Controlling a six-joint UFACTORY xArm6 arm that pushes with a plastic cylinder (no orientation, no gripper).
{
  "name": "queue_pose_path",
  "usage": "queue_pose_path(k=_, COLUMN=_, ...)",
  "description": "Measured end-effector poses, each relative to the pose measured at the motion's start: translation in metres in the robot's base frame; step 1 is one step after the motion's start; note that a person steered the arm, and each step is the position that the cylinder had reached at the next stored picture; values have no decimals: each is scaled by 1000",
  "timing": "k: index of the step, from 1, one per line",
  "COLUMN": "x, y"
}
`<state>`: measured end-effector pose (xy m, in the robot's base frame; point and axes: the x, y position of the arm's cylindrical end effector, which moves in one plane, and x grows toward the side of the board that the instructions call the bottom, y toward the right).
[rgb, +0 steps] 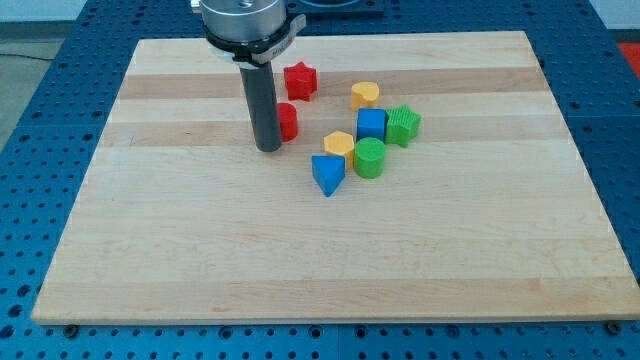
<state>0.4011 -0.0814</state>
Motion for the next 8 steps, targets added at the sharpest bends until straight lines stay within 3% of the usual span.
queue_pose_path(k=1, x=-56, y=12)
queue_pose_path(k=3, x=-18, y=52)
queue_pose_path(k=6, x=-112, y=181)
queue_pose_path(k=8, x=1, y=116)
